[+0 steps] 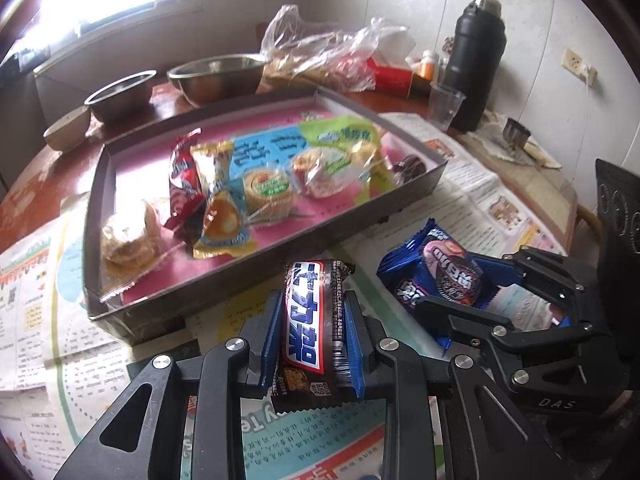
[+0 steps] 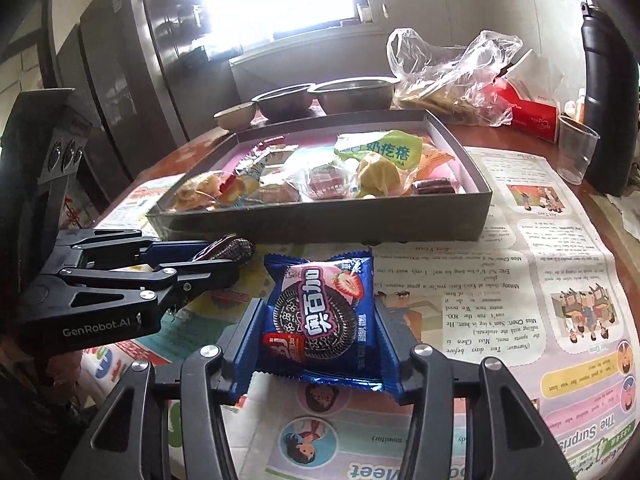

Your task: Organize snacks

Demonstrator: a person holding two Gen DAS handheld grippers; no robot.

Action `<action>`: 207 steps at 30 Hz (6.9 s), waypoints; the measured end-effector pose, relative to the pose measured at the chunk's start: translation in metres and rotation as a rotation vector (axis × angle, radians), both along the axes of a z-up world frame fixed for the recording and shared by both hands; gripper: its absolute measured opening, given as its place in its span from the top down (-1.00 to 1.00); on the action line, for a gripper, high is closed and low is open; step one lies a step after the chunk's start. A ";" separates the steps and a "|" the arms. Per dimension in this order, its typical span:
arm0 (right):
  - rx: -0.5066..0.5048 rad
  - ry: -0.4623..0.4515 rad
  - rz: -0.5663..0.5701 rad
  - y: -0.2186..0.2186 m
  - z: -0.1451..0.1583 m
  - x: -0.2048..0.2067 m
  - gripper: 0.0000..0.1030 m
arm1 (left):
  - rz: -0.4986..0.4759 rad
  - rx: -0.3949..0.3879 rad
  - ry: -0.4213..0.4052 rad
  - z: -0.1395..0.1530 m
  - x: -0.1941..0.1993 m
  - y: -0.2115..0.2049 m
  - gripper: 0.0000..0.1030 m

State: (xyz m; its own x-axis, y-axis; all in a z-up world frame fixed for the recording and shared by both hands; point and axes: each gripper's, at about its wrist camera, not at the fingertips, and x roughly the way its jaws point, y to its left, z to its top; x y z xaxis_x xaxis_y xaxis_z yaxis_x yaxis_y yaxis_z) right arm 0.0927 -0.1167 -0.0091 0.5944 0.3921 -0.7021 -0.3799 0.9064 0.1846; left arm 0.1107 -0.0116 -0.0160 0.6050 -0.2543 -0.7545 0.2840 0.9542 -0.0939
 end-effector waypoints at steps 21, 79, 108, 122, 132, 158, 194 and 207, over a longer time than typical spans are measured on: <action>0.058 -0.147 0.022 0.016 0.060 0.020 0.01 | 0.130 -0.077 -0.106 0.056 0.010 0.038 0.44; 0.034 -0.074 -0.045 0.047 0.033 0.111 -0.11 | 0.287 -0.062 -0.054 0.023 0.071 0.065 0.28; 0.060 -0.151 -0.122 0.023 0.062 0.090 -0.41 | 0.290 -0.055 -0.129 0.053 0.050 0.063 -0.45; -0.010 -0.213 -0.153 0.014 0.075 0.049 -0.69 | 0.296 -0.008 -0.164 0.059 0.002 0.042 -0.60; -0.045 -0.158 -0.170 -0.005 0.051 0.013 -0.84 | 0.372 0.016 -0.111 0.029 -0.022 0.026 -0.62; -0.077 -0.108 -0.220 -0.020 0.029 -0.027 -0.90 | 0.419 0.078 -0.098 0.009 -0.060 0.006 -0.63; -0.100 -0.085 -0.207 -0.011 0.023 -0.038 -0.91 | 0.409 0.075 -0.065 0.002 -0.061 0.009 -0.63; -0.094 -0.072 -0.207 -0.012 0.020 -0.036 -0.91 | 0.413 0.081 -0.058 0.000 -0.059 0.011 -0.63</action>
